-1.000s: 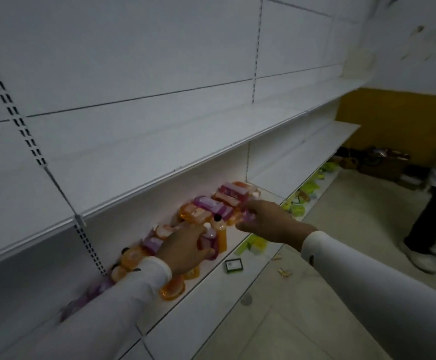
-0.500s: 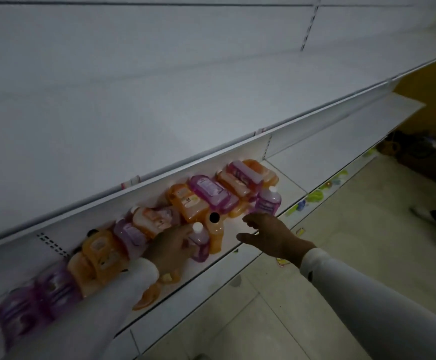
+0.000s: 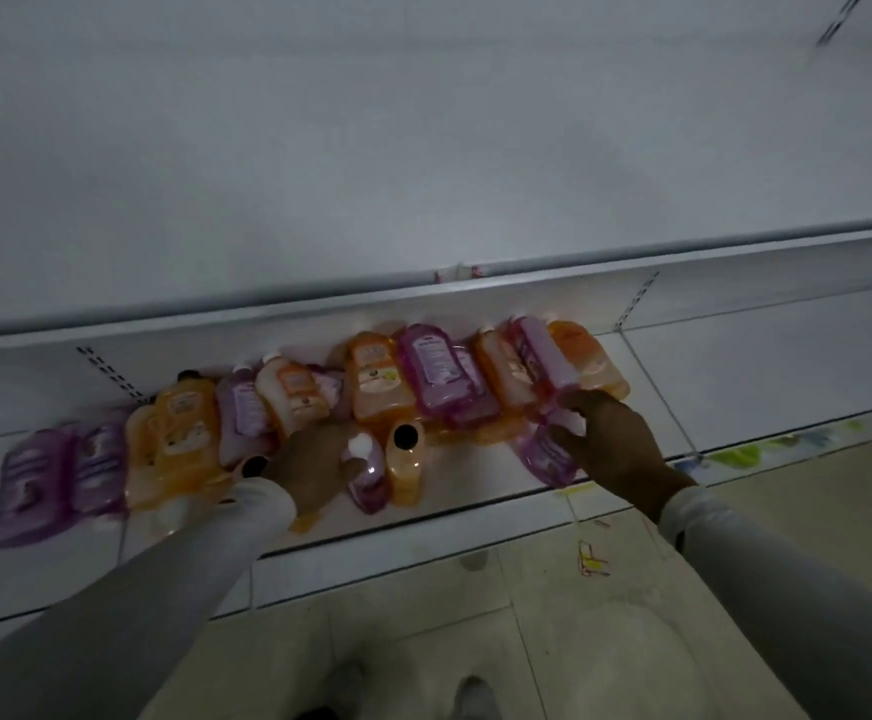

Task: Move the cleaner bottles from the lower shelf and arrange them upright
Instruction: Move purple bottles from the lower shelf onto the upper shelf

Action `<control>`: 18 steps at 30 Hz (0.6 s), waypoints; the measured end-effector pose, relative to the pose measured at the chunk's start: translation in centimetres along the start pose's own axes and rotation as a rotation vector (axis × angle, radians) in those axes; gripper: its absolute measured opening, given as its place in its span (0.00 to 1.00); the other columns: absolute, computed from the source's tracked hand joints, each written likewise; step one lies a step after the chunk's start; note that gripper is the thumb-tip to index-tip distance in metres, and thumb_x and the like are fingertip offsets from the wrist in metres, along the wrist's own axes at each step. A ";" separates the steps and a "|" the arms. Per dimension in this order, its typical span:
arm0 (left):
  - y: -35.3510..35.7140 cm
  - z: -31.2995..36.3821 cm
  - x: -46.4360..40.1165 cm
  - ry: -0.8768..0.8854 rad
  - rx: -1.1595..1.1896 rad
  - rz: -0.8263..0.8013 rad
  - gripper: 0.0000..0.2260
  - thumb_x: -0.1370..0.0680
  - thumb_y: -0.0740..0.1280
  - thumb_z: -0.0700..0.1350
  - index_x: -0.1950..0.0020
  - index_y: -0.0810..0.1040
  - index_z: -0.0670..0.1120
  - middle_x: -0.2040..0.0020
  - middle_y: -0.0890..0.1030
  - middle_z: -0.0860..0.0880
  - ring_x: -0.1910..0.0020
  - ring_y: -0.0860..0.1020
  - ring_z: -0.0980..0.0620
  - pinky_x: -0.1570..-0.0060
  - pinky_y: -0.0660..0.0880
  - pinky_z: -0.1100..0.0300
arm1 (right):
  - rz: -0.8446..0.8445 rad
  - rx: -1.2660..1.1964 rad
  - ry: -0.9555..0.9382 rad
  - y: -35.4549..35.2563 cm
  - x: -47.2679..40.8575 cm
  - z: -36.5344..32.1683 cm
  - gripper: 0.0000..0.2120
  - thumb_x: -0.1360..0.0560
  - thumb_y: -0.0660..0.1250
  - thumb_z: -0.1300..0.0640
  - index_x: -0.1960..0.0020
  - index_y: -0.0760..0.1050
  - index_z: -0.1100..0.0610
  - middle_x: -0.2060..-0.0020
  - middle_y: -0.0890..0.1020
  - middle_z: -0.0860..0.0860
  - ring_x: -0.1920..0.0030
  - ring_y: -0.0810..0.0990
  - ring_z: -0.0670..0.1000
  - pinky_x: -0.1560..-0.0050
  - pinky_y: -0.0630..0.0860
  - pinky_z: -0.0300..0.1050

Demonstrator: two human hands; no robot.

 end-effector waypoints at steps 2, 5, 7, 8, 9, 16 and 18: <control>0.5 0.2 -0.1 -0.034 -0.015 0.037 0.17 0.24 0.69 0.48 0.37 0.74 0.45 0.41 0.79 0.45 0.43 0.77 0.44 0.46 0.73 0.55 | -0.013 0.045 -0.021 -0.7 -0.8 2.0 0.17 0.26 0.70 0.48 0.39 0.77 0.53 0.44 0.80 0.56 0.45 0.80 0.58 0.49 0.73 0.44; 0.9 0.6 -0.1 -0.070 -0.039 0.093 0.18 0.24 0.69 0.48 0.37 0.74 0.44 0.41 0.79 0.44 0.42 0.77 0.42 0.44 0.74 0.50 | -0.068 0.077 -0.030 -0.4 -1.8 4.3 0.20 0.26 0.70 0.48 0.36 0.74 0.53 0.42 0.80 0.55 0.44 0.79 0.58 0.47 0.73 0.44; 1.1 0.7 -0.1 -0.085 -0.052 0.114 0.19 0.24 0.69 0.48 0.36 0.74 0.44 0.41 0.79 0.43 0.42 0.77 0.42 0.44 0.75 0.49 | -0.099 0.052 0.002 0.3 -2.1 5.5 0.22 0.26 0.70 0.48 0.35 0.74 0.53 0.40 0.79 0.54 0.42 0.78 0.57 0.46 0.72 0.43; 1.2 0.6 -0.2 -0.098 -0.058 0.123 0.19 0.24 0.69 0.48 0.36 0.74 0.44 0.42 0.80 0.43 0.42 0.78 0.42 0.45 0.75 0.49 | -0.114 0.040 0.012 0.7 -2.3 6.1 0.23 0.26 0.71 0.48 0.34 0.73 0.53 0.39 0.79 0.54 0.41 0.78 0.56 0.45 0.72 0.43; 1.3 0.7 -0.2 -0.111 -0.068 0.131 0.19 0.24 0.69 0.49 0.36 0.74 0.44 0.42 0.80 0.43 0.43 0.78 0.42 0.45 0.75 0.50 | -0.128 0.031 0.011 1.3 -2.4 6.5 0.23 0.27 0.71 0.48 0.35 0.73 0.53 0.40 0.79 0.54 0.42 0.78 0.56 0.46 0.72 0.43; 1.0 1.0 -1.1 -0.160 -0.188 0.117 0.14 0.23 0.65 0.54 0.51 0.76 0.44 0.55 0.81 0.44 0.56 0.79 0.44 0.56 0.73 0.54 | -0.072 -0.022 0.004 3.6 -3.9 7.1 0.17 0.26 0.71 0.48 0.41 0.75 0.55 0.48 0.81 0.54 0.48 0.80 0.56 0.53 0.67 0.40; 0.8 0.9 -0.9 -0.138 -0.203 0.124 0.12 0.23 0.65 0.54 0.54 0.76 0.44 0.58 0.79 0.45 0.56 0.79 0.44 0.58 0.72 0.55 | -0.057 0.026 -0.044 3.8 -4.2 6.5 0.14 0.24 0.68 0.48 0.44 0.76 0.56 0.53 0.81 0.52 0.53 0.80 0.55 0.60 0.65 0.37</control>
Point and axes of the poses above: each hand's wrist, its own x-axis away from the middle knuckle, its own y-axis out of the palm, z = x × y, the point moved 5 cm from there along -x, towards the middle knuckle
